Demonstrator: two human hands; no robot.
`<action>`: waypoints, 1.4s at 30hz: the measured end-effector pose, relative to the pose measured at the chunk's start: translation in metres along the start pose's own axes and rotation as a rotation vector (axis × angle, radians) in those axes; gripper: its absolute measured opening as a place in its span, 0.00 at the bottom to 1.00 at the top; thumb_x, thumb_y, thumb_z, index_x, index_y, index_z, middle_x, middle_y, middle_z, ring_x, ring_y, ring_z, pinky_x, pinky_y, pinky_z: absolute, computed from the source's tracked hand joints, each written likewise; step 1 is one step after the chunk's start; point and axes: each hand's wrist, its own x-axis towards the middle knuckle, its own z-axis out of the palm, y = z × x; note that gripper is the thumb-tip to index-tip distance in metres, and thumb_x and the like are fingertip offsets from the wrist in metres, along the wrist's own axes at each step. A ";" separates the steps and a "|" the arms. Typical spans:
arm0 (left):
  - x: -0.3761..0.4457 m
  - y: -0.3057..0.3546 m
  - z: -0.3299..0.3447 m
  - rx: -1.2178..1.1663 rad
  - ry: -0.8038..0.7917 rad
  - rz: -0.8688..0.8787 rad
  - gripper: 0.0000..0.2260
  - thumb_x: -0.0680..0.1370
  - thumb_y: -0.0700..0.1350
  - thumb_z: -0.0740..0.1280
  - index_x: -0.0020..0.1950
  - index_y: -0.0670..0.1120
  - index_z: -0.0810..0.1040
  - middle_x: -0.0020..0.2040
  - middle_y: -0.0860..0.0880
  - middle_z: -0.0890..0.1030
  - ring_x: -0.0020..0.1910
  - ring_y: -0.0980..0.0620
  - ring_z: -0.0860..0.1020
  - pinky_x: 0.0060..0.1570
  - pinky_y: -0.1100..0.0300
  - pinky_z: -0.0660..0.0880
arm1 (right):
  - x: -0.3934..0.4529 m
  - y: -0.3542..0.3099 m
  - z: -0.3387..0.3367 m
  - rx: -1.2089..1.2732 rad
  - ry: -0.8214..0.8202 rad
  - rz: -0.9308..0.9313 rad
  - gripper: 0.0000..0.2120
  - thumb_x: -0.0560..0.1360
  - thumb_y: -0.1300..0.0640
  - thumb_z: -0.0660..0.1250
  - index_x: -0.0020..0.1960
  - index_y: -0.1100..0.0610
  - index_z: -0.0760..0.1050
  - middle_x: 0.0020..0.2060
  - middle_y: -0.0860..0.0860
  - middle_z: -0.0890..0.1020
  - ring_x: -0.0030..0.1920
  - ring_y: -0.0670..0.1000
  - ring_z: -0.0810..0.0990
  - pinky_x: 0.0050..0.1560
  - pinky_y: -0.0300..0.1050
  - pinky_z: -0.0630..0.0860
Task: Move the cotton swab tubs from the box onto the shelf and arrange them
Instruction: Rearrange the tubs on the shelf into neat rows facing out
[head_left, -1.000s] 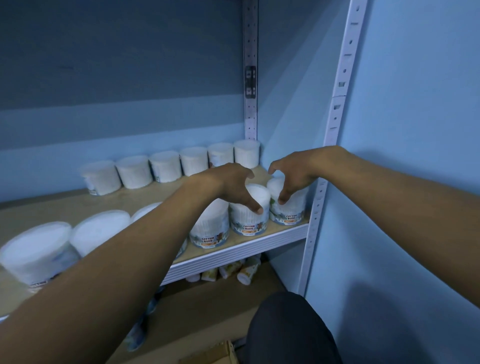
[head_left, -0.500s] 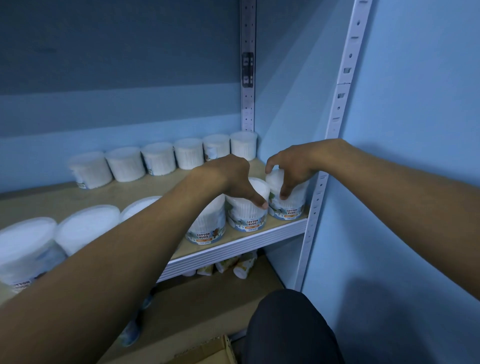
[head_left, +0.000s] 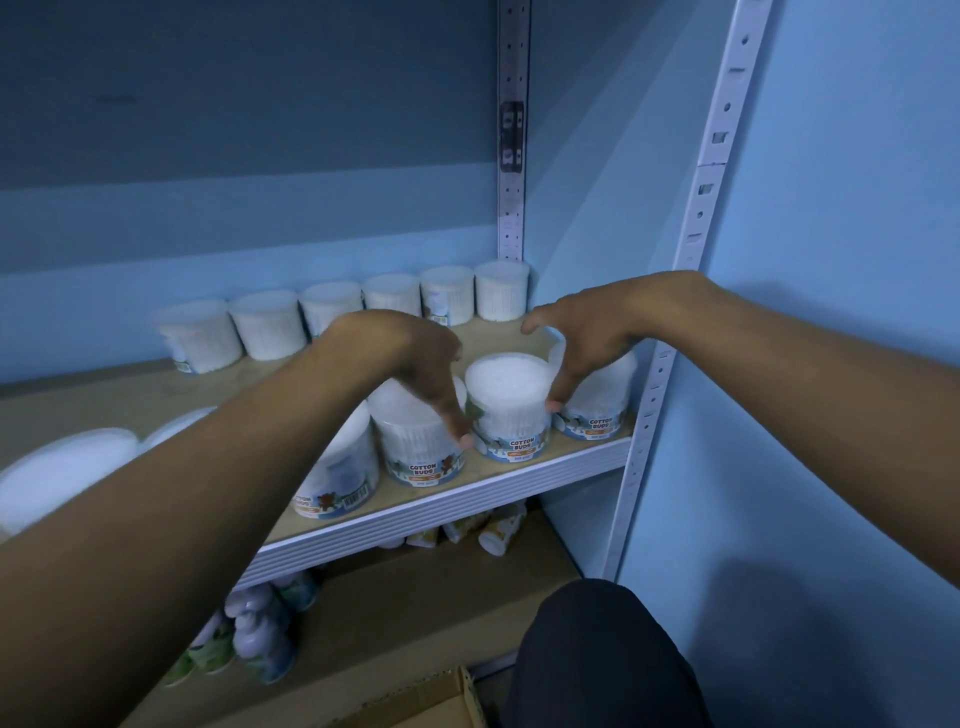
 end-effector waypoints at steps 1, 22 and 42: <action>-0.002 -0.005 0.002 0.012 -0.010 -0.005 0.55 0.57 0.72 0.75 0.78 0.50 0.62 0.75 0.50 0.67 0.71 0.46 0.69 0.69 0.48 0.68 | 0.000 -0.006 0.000 0.016 0.008 -0.021 0.53 0.61 0.32 0.78 0.78 0.42 0.56 0.76 0.47 0.65 0.73 0.54 0.67 0.71 0.53 0.67; -0.007 -0.012 0.013 -0.098 0.057 -0.019 0.48 0.58 0.75 0.72 0.70 0.49 0.73 0.65 0.51 0.77 0.60 0.47 0.76 0.62 0.50 0.75 | 0.006 -0.033 -0.002 0.008 -0.025 -0.105 0.43 0.66 0.40 0.79 0.75 0.42 0.62 0.69 0.47 0.73 0.67 0.52 0.73 0.68 0.50 0.71; -0.034 -0.084 0.040 -0.057 -0.112 -0.100 0.52 0.47 0.74 0.75 0.67 0.54 0.73 0.61 0.53 0.79 0.57 0.48 0.79 0.59 0.50 0.77 | 0.017 -0.040 0.001 -0.004 -0.050 -0.091 0.49 0.61 0.37 0.80 0.75 0.40 0.60 0.70 0.46 0.71 0.66 0.52 0.73 0.68 0.51 0.71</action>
